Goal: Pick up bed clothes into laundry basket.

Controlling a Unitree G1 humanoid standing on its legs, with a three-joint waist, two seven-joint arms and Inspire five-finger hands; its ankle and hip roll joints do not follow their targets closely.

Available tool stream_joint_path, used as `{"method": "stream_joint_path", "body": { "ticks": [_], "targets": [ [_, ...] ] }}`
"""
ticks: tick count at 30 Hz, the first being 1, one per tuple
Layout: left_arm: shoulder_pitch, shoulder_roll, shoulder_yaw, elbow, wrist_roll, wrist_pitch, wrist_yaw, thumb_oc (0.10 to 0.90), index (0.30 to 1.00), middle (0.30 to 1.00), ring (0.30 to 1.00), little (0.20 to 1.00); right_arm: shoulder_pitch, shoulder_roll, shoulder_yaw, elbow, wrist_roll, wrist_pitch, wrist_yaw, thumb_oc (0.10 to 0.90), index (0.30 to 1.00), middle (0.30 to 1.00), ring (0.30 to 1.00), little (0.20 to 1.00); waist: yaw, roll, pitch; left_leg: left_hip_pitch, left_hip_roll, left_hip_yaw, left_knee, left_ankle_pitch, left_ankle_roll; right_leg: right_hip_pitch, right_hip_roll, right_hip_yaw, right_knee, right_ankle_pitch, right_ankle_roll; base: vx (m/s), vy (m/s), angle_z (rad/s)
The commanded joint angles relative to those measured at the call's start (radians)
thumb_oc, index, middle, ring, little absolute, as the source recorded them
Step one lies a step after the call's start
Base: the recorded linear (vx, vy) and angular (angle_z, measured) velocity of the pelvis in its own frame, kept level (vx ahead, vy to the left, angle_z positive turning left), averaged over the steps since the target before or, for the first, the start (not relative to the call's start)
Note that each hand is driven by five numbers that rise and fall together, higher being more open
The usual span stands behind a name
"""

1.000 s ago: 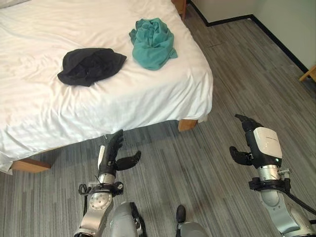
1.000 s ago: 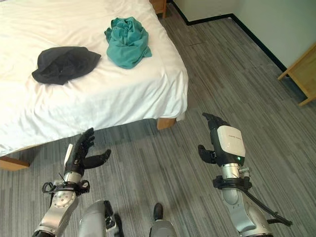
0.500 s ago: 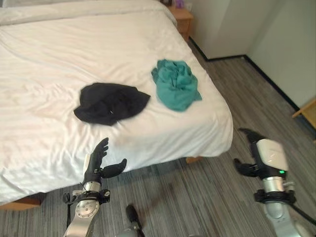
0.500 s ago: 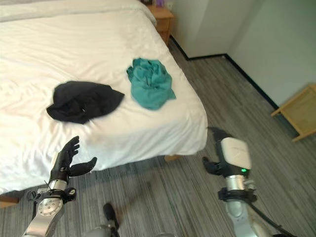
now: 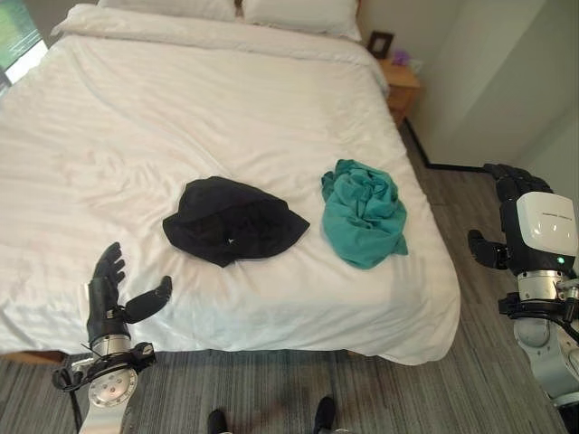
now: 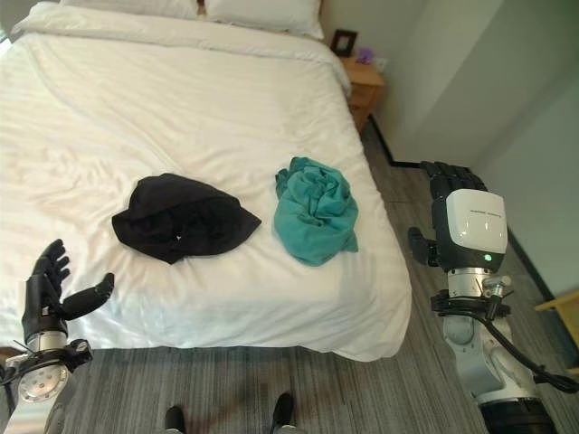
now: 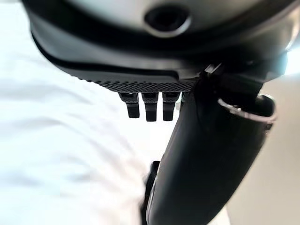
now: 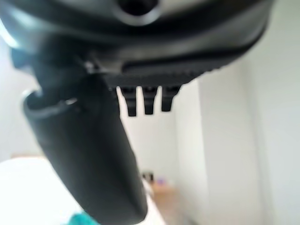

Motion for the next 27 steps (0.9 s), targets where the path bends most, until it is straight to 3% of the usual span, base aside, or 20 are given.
{"method": "stream_joint_path", "body": {
  "ticks": [1, 3, 8, 12, 17, 18, 19, 20, 22, 25, 27],
  "targets": [
    [-0.068, 0.081, 0.031, -0.059, -0.018, -0.104, -0.012, 0.800, 0.900, 0.900, 0.900, 0.900, -0.184, -0.085, -0.017, 0.039, 0.060, 0.008, -0.022, 0.800, 0.900, 0.900, 0.900, 0.900, 0.029, -0.016, -0.022, 0.034, 0.026, 0.055, 0.002, -0.052, -0.020, 0.103, -0.104, -0.058, 0.006, -0.094, 0.114, 0.11, -0.104, 0.31],
    [-0.067, 0.096, 0.039, -0.026, -0.027, -0.101, -0.012, 0.800, 0.900, 0.900, 0.900, 0.900, -0.250, -0.070, 0.063, 0.121, 0.077, 0.007, 0.002, 0.800, 0.900, 0.900, 0.900, 0.900, 0.057, -0.007, -0.019, 0.025, 0.035, 0.038, 0.002, -0.041, -0.032, 0.119, -0.097, -0.077, 0.006, -0.108, 0.106, 0.13, -0.138, 0.25],
    [-0.078, 0.122, 0.046, 0.024, -0.031, -0.106, -0.012, 0.800, 0.900, 0.900, 0.900, 0.900, -0.339, -0.066, 0.164, 0.209, 0.061, 0.004, 0.028, 0.800, 0.900, 0.900, 0.900, 0.900, 0.076, 0.010, -0.016, 0.003, 0.046, 0.015, 0.002, -0.025, -0.049, 0.127, -0.086, -0.099, 0.006, -0.129, 0.098, 0.08, -0.118, 0.22],
    [-0.112, 0.158, 0.034, 0.064, -0.052, -0.115, -0.014, 0.800, 0.900, 0.900, 0.900, 0.900, -0.434, -0.008, 0.275, 0.361, 0.122, -0.003, 0.051, 0.800, 0.900, 0.900, 0.900, 0.900, 0.095, 0.033, 0.003, -0.041, 0.052, -0.012, 0.002, -0.002, -0.063, 0.113, -0.079, -0.113, 0.006, -0.142, 0.093, 0.02, -0.136, 0.25],
    [-0.139, 0.176, 0.036, 0.117, -0.124, -0.133, -0.019, 0.800, 0.900, 0.900, 0.900, 0.900, -0.530, 0.004, 0.355, 0.454, 0.158, -0.002, 0.067, 0.800, 0.900, 0.900, 0.900, 0.900, 0.109, 0.088, 0.048, -0.137, 0.049, -0.050, 0.002, 0.037, -0.079, 0.051, -0.077, -0.133, 0.006, -0.145, 0.077, -0.04, -0.120, 0.31],
    [-0.161, 0.178, 0.024, 0.151, -0.131, -0.140, -0.015, 0.800, 0.900, 0.900, 0.900, 0.900, -0.569, 0.014, 0.367, 0.507, 0.181, -0.002, 0.066, 0.800, 0.900, 0.900, 0.900, 0.900, 0.114, 0.116, 0.062, -0.167, 0.047, -0.066, 0.002, 0.032, -0.103, 0.031, -0.079, -0.129, 0.006, -0.167, 0.081, -0.05, -0.117, 0.42],
    [-0.175, 0.175, 0.019, 0.168, -0.137, -0.147, -0.013, 0.800, 0.900, 0.900, 0.900, 0.900, -0.597, 0.019, 0.375, 0.542, 0.208, -0.009, 0.059, 0.762, 0.844, 0.844, 0.844, 0.844, 0.112, 0.130, 0.065, -0.190, 0.048, -0.071, 0.002, 0.039, -0.109, 0.013, -0.081, -0.131, 0.006, -0.168, 0.080, -0.01, -0.090, 0.38],
    [-0.176, 0.174, 0.019, 0.168, -0.137, -0.147, -0.013, 0.800, 0.900, 0.900, 0.900, 0.900, -0.599, 0.019, 0.376, 0.543, 0.209, -0.009, 0.059, 0.400, 0.300, 0.300, 0.300, 0.300, 0.111, 0.131, 0.064, -0.191, 0.048, -0.071, 0.002, 0.039, -0.109, 0.012, -0.081, -0.131, 0.006, -0.168, 0.080, -0.03, -0.063, 0.33],
    [-0.180, 0.172, 0.021, 0.180, -0.153, -0.146, -0.041, 0.800, 0.900, 0.900, 0.900, 0.900, -0.591, 0.006, 0.381, 0.498, 0.276, -0.027, 0.101, 0.400, 0.300, 0.300, 0.300, 0.300, 0.111, 0.162, 0.064, -0.212, 0.061, -0.073, 0.002, 0.051, -0.123, 0.006, -0.074, -0.143, 0.006, -0.192, 0.075, 0.02, -0.100, 0.14],
    [-0.163, 0.178, 0.040, 0.171, -0.146, -0.140, -0.040, 0.800, 0.900, 0.900, 0.900, 0.900, -0.554, -0.014, 0.344, 0.397, 0.314, -0.037, 0.105, 0.400, 0.300, 0.300, 0.300, 0.300, 0.103, 0.168, 0.054, -0.199, 0.069, -0.073, 0.002, 0.055, -0.128, 0.022, -0.062, -0.141, 0.006, -0.208, 0.070, 0.06, -0.084, 0.10],
    [-0.159, 0.209, 0.059, 0.157, -0.121, -0.135, -0.036, 0.800, 0.900, 0.900, 0.900, 0.900, -0.542, -0.078, 0.311, 0.287, 0.329, -0.057, 0.099, 0.400, 0.300, 0.300, 0.300, 0.300, 0.095, 0.161, 0.051, -0.173, 0.077, -0.069, 0.002, 0.052, -0.129, 0.048, -0.050, -0.127, 0.006, -0.220, 0.064, 0.02, -0.073, 0.04]
  ]
}}
